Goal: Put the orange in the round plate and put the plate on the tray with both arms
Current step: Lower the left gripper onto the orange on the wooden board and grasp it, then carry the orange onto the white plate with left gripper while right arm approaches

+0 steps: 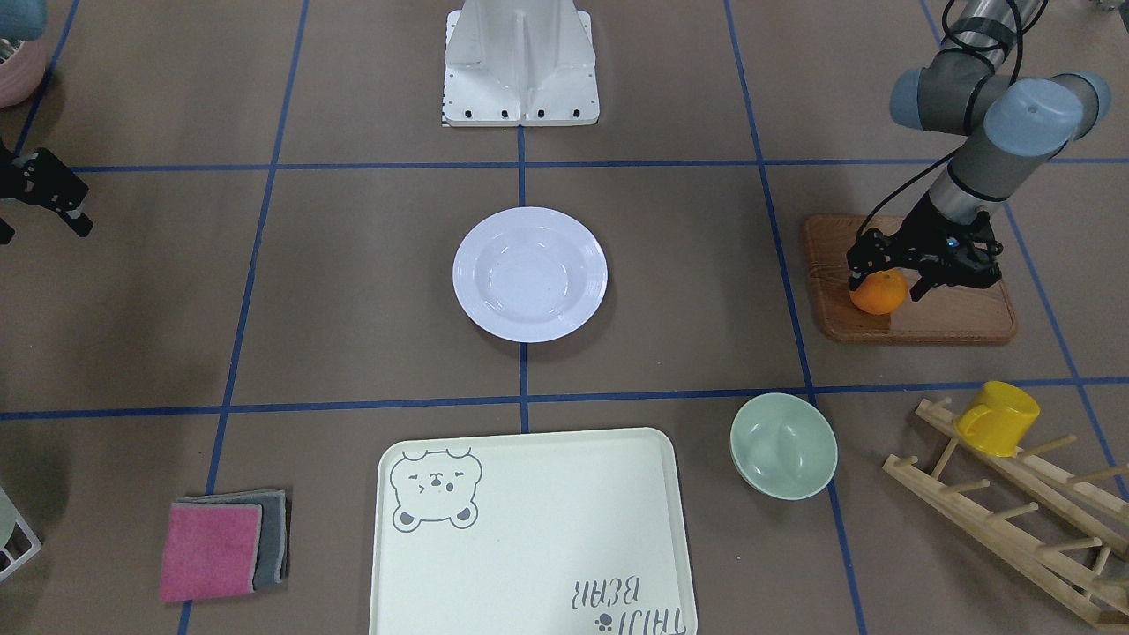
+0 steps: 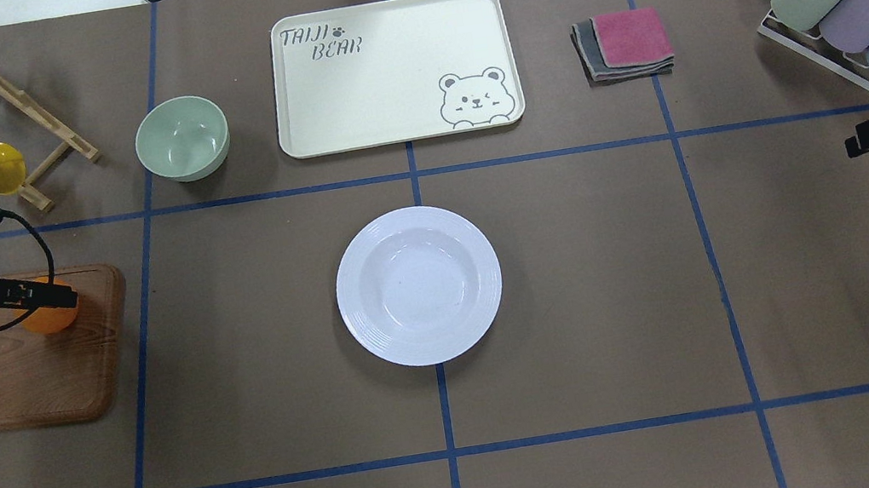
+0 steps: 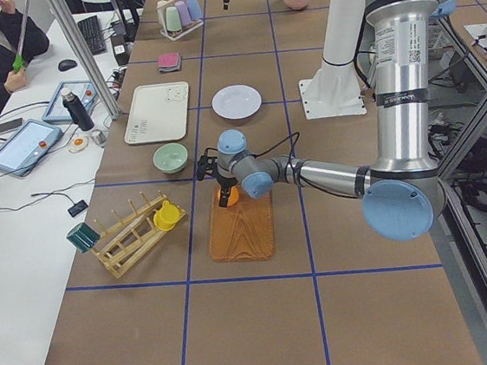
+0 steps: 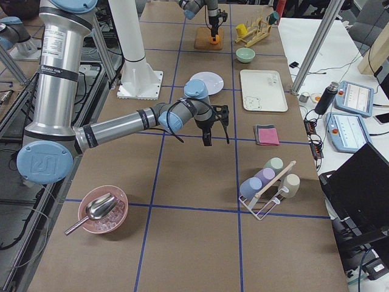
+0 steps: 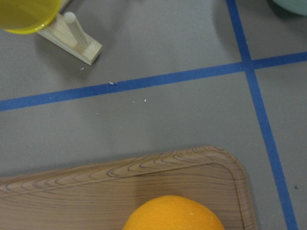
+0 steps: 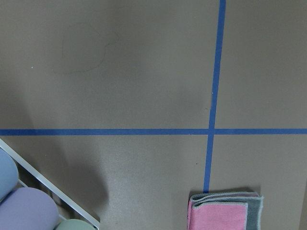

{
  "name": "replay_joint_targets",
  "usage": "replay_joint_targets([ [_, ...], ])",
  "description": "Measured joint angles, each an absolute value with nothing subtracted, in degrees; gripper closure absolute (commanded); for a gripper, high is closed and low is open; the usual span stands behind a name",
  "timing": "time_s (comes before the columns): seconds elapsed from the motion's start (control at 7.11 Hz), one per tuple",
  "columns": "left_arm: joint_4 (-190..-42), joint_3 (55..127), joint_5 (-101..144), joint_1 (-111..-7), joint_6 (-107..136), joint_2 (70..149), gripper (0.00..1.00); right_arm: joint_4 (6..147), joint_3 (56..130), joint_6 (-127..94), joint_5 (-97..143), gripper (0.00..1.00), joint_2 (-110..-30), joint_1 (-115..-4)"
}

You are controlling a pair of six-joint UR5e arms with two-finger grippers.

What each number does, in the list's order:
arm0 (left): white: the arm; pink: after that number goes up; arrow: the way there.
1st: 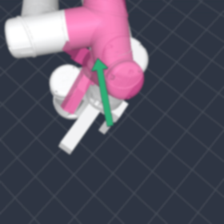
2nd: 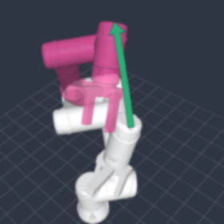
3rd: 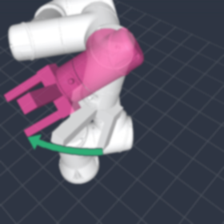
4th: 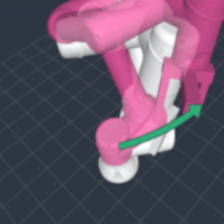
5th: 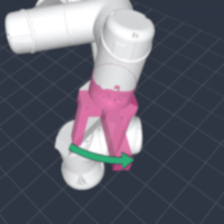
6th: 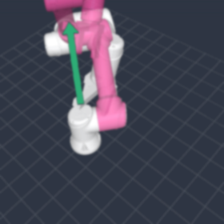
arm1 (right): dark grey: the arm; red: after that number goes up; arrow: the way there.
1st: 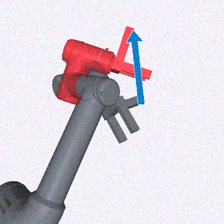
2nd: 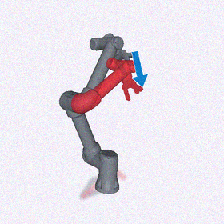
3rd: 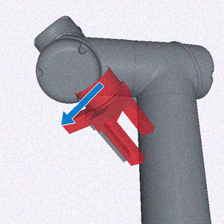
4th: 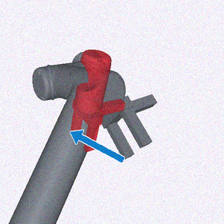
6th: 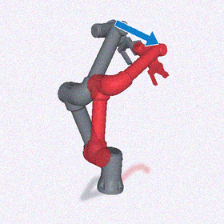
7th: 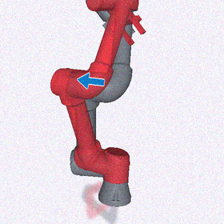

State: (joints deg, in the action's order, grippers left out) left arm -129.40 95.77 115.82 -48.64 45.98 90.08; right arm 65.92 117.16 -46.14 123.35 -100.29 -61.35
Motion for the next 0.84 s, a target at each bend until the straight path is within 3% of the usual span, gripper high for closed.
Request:
replay_joint_targets([
  [0.14,-129.48,95.54,115.27,-48.26,45.95,90.08,0.92,65.92,117.16,-46.15,123.32,0.00,-100.29,-61.35],
  [0.28,-129.64,95.70,115.03,-48.13,45.79,90.15,1.00,65.92,117.16,-46.14,123.33,0.00,-100.28,-61.35],
  [0.56,-129.53,97.55,115.17,-48.12,46.45,91.39,1.00,65.90,117.16,-46.42,123.51,0.00,-99.95,-61.32],
  [0.84,-125.16,98.81,115.20,-47.69,52.17,97.42,1.00,64.73,117.07,-51.46,123.59,0.00,-97.36,-59.80],
])
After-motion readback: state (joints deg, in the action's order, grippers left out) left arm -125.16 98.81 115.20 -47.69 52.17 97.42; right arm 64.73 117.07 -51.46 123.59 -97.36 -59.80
